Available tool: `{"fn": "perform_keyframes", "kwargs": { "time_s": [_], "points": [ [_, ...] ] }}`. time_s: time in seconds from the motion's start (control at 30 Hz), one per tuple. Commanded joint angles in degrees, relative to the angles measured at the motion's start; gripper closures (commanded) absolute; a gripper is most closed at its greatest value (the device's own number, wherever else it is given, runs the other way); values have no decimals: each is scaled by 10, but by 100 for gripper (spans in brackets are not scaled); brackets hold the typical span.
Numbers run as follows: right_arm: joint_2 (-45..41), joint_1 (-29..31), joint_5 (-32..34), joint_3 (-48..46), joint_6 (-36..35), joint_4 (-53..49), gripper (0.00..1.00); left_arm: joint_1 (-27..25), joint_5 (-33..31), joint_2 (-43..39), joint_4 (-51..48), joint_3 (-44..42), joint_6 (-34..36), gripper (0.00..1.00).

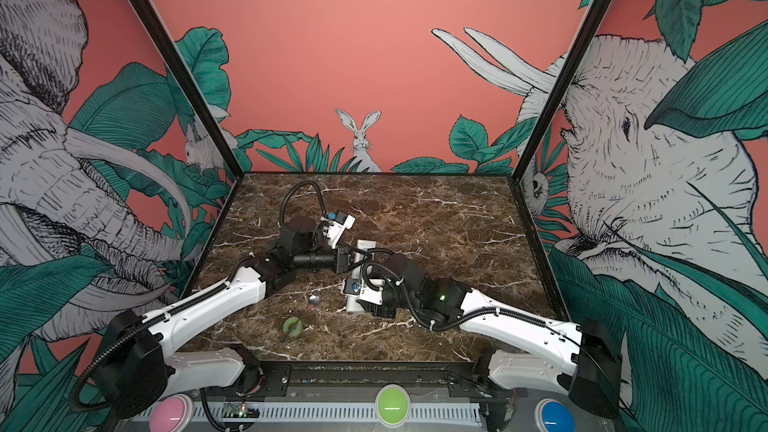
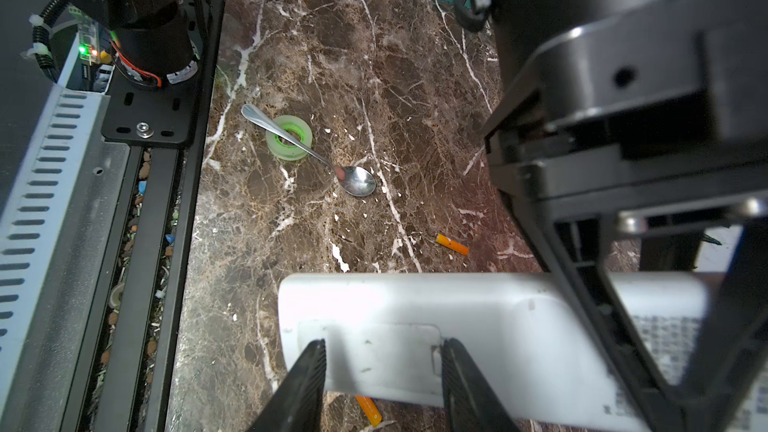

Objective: Load the batteries into the remote control

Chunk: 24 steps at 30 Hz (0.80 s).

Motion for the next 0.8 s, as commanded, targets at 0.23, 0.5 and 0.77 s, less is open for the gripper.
{"fn": "perform_keyframes", "kwargs": {
  "time_s": [0.23, 0.5, 0.77],
  "points": [
    [-11, 8, -31, -3, 3, -15, 53, 3, -10, -21, 41, 13, 3, 100],
    [-13, 8, -9, -8, 9, 7, 33, 2, -6, -18, 48, 11, 0, 100],
    [-16, 8, 6, -12, 10, 20, 28, 3, -4, -14, 51, 11, -1, 100]
  ]
}}
